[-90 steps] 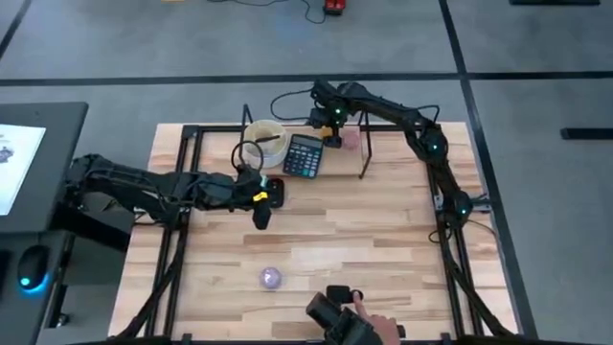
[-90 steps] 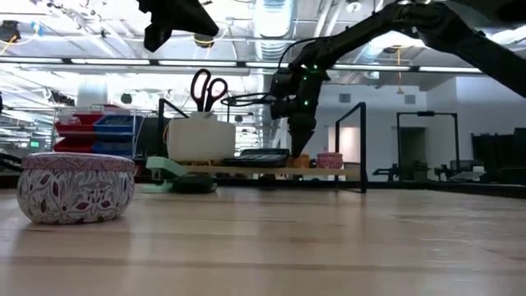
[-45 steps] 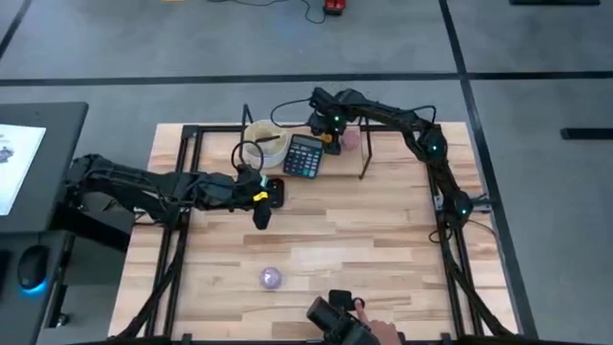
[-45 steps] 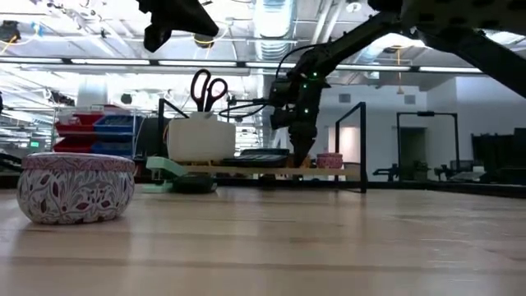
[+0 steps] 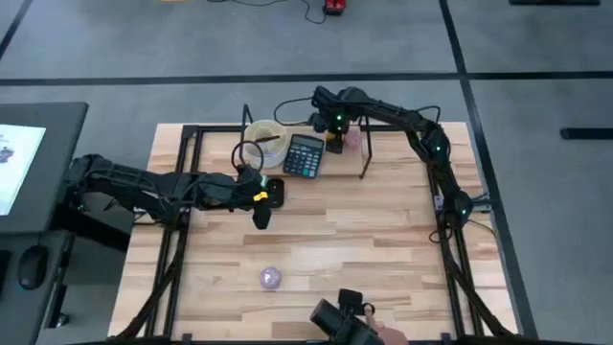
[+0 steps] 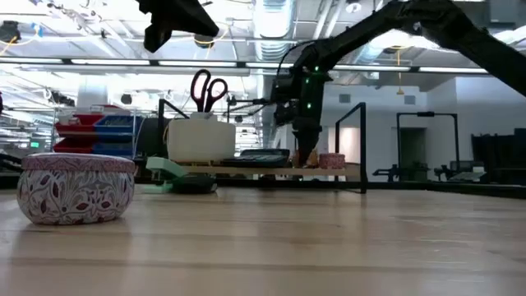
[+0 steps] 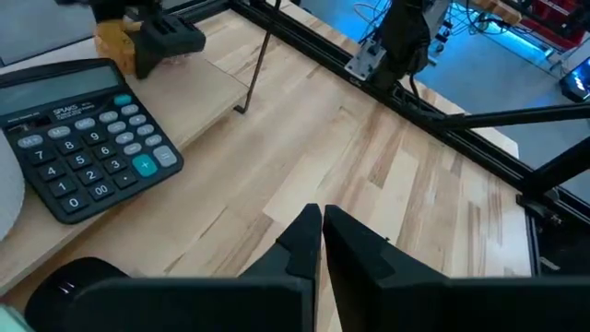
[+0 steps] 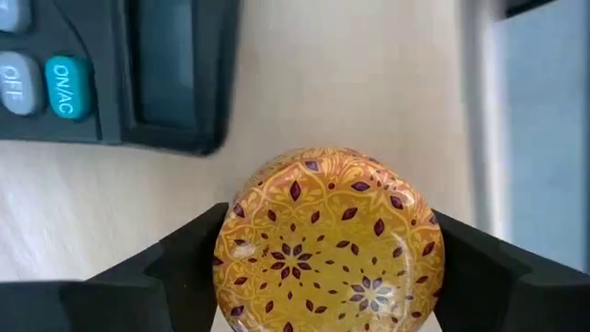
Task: Stock shelves
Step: Remove the yellow scented candle from the shelf
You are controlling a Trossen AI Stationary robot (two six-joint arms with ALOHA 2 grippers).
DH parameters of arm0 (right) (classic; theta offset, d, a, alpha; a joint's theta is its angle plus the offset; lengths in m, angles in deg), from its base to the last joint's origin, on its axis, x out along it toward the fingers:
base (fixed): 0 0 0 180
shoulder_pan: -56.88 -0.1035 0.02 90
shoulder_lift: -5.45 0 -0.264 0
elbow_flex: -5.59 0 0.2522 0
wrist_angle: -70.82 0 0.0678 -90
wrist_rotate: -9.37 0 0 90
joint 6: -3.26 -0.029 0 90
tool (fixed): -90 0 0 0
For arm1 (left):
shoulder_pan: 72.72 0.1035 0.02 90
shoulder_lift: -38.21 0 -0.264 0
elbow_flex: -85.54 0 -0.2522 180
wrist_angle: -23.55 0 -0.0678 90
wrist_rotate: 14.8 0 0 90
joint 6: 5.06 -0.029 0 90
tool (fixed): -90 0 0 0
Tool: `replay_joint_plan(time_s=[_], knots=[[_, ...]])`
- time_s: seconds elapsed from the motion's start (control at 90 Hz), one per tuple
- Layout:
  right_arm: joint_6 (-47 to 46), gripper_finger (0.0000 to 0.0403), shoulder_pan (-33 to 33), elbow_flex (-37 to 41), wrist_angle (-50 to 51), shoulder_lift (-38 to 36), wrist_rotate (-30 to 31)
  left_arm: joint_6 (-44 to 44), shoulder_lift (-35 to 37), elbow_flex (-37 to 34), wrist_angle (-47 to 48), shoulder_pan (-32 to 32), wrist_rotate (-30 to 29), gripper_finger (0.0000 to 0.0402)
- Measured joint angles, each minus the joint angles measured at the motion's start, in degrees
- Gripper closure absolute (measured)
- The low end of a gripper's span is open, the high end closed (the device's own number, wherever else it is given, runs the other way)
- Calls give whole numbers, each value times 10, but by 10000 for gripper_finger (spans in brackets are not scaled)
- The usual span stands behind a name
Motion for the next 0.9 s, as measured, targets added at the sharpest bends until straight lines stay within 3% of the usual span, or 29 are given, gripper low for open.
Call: replay_joint_plan(time_s=[0.222, 0.378, 0.633, 0.9], knots=[[-19, 123, -4, 0, 3, -79, 37, -8, 0, 0, -1, 0, 0, 402], [-59, 123, -41, -1, 6, -142, 42, -29, 0, 0, -1, 0, 0, 402], [-155, 123, -193, -1, 35, -176, 19, -45, 0, 0, -3, 0, 0, 402], [-211, 123, -347, -1, -16, -115, -12, -65, 2, 0, -50, 0, 18, 402]])
